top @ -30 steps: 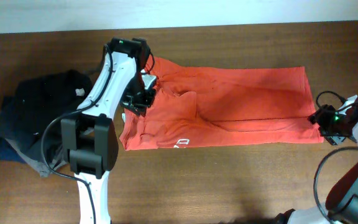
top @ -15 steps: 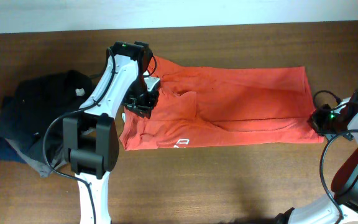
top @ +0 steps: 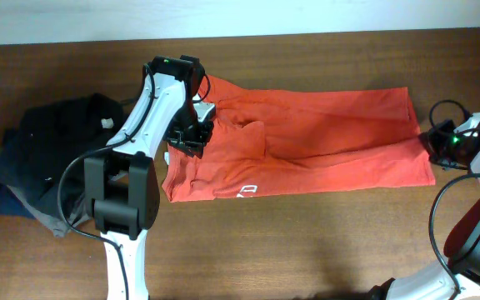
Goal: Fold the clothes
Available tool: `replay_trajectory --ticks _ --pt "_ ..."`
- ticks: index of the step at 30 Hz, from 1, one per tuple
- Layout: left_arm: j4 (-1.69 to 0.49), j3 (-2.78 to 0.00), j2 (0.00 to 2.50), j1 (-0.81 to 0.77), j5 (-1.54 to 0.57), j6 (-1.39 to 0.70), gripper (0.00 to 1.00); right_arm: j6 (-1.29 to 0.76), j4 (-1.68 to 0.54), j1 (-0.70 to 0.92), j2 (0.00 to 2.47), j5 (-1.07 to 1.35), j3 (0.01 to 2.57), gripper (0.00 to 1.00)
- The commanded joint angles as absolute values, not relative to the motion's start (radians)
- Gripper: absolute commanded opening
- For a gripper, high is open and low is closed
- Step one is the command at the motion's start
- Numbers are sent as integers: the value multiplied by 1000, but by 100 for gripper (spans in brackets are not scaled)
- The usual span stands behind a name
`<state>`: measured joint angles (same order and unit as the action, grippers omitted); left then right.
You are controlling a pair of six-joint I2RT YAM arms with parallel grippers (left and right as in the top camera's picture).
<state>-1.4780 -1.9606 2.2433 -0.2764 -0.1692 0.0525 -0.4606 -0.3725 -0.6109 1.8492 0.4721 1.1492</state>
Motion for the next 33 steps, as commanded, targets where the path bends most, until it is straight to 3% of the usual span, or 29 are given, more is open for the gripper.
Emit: replay_trajectory --ticks 1,4,5,11,17,21,23,27,33 --pt "-1477 -1958 2246 -277 -183 70 19 -473 -374 -608 1853 463 1167 15" --pt "-1470 -1958 2246 -278 -184 69 19 -473 -379 -608 1853 464 1167 17" --pt "-1465 -1958 2246 -279 -188 70 19 -473 -384 -608 1853 464 1167 25" --pt "-1409 -1958 2246 -338 -412 379 18 -423 -457 -611 1853 464 1167 45" --pt "-1314 -1958 2246 -481 -260 422 8 -384 -521 -646 1852 567 1167 45" --pt "-1213 -1958 2246 -574 -129 457 8 -374 -643 -668 1852 563 1167 21" --pt "-1195 -1958 2246 -607 -126 527 14 -370 -710 -665 1852 551 1165 7" --pt "-1180 -1957 2264 -654 -126 640 30 -298 -786 -619 1852 542 1158 6" --pt "-1092 -1957 2326 -673 -126 668 31 -292 -797 -545 1852 546 1158 6"
